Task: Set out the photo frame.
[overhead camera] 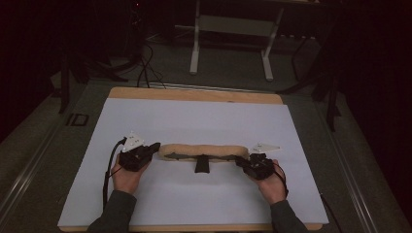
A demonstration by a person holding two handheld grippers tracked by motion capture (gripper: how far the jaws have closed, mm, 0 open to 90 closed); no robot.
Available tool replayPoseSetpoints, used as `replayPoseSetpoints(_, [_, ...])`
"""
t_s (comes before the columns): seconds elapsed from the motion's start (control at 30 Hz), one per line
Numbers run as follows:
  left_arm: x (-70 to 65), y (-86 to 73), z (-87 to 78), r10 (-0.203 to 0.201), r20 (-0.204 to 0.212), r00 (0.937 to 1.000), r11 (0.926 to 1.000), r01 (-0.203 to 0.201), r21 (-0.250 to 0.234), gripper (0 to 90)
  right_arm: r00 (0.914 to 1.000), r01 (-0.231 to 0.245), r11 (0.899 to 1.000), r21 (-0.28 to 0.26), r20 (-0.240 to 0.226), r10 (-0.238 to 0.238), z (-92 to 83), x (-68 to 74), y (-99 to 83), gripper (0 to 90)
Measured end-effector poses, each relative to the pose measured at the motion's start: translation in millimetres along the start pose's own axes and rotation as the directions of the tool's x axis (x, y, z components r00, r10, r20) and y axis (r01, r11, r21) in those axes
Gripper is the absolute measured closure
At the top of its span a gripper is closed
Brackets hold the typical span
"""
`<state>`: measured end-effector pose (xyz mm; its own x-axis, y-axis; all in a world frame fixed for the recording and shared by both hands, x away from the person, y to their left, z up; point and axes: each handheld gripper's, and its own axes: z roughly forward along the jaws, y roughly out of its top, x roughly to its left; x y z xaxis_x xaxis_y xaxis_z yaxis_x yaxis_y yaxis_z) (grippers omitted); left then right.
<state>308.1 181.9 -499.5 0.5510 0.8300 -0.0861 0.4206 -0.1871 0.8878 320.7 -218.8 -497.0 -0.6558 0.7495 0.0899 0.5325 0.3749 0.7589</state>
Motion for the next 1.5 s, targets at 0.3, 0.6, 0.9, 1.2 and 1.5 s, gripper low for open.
replayPoseSetpoints(0.3, [-2.5,-1.3,-2.2,0.009,0.004,0.9999,0.9999,-0.009,0.004,90.0,0.9999,-0.012,1.000,-0.010,0.012,0.012,0.9,-0.4,2.2,88.8])
replayPoseSetpoints(0.6, [-6.4,-3.6,-6.5,0.016,0.019,0.9997,0.9998,-0.016,0.009,90.0,0.9996,-0.026,1.000,-0.012,0.013,0.026,5.8,-1.4,7.2,88.9])
replayPoseSetpoints(0.9, [-10.5,-6.3,-10.3,0.021,0.023,0.9995,0.9997,-0.021,0.009,90.0,0.9994,-0.015,1.000,-0.001,0.032,0.015,12.4,-0.5,11.4,88.8])
replayPoseSetpoints(1.2, [-14.4,-8.9,-16.8,0.001,0.053,0.9986,0.9999,-0.002,0.011,90.0,0.9986,-0.038,0.999,-0.008,0.035,0.039,12.7,-1.8,13.1,88.0])
replayPoseSetpoints(1.5, [-19.0,-11.7,-20.3,0.009,0.066,0.9978,0.9999,-0.010,0.012,90.0,0.9977,-0.056,0.998,-0.014,0.036,0.057,14.8,-5.2,16.9,88.3])
